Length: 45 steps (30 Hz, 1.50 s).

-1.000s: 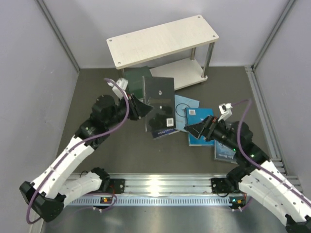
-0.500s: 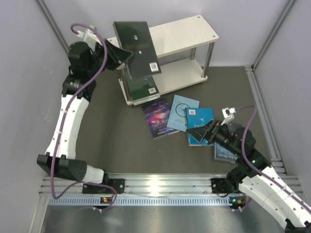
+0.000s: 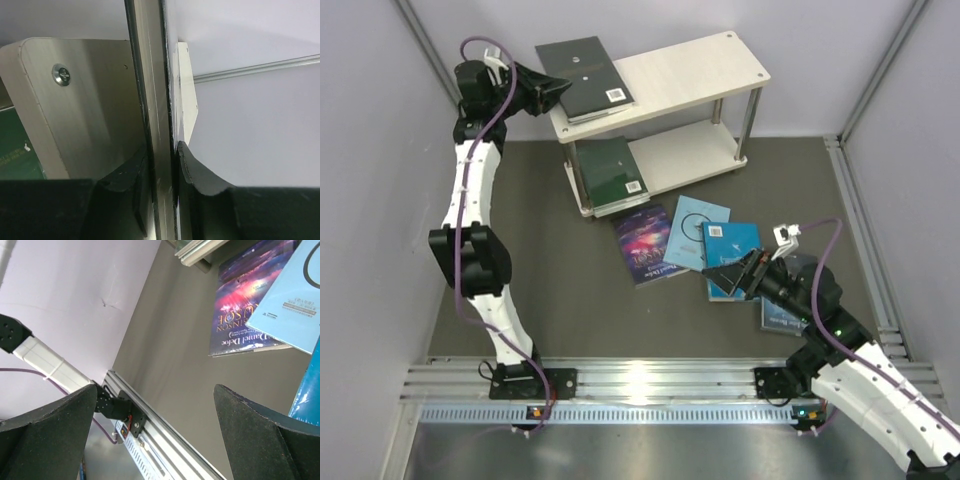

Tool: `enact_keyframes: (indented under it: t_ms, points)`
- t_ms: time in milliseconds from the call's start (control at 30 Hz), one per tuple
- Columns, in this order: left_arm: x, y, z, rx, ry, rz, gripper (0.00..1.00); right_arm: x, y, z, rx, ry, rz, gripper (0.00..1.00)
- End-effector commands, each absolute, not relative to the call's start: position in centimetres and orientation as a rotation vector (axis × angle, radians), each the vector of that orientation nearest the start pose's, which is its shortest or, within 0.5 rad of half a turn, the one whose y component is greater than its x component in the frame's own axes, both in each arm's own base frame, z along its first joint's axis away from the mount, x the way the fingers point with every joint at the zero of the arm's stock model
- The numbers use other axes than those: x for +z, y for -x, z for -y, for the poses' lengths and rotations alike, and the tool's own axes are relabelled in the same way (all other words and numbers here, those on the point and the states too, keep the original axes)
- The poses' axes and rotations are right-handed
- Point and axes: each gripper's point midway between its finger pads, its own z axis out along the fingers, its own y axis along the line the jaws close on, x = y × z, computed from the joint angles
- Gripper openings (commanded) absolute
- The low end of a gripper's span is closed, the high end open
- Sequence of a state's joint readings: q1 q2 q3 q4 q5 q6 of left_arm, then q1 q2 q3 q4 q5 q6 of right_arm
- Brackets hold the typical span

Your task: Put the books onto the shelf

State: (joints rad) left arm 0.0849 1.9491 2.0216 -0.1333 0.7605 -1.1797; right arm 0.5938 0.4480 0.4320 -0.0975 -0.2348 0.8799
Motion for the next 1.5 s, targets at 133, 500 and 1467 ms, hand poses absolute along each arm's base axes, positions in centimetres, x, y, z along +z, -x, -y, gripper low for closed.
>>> enact_keyframes:
  t_ms: [133, 500, 1467]
  points:
    - [44.1, -52.2, 9.2, -1.286, 0.264, -1.767, 0.22, 22.5, -17.5, -20.9, 1.27, -0.033, -1.845, 1.0]
    - [38.0, -51.6, 5.9, -0.998, 0.317, -1.982, 0.99, 21.3, -17.4, -20.7, 1.258, -0.042, -1.868, 1.0]
    - [24.0, -27.3, 10.6, -1.057, 0.292, -1.888, 0.99, 16.2, -24.0, -14.9, 0.463, -0.173, -2.236, 1.0]
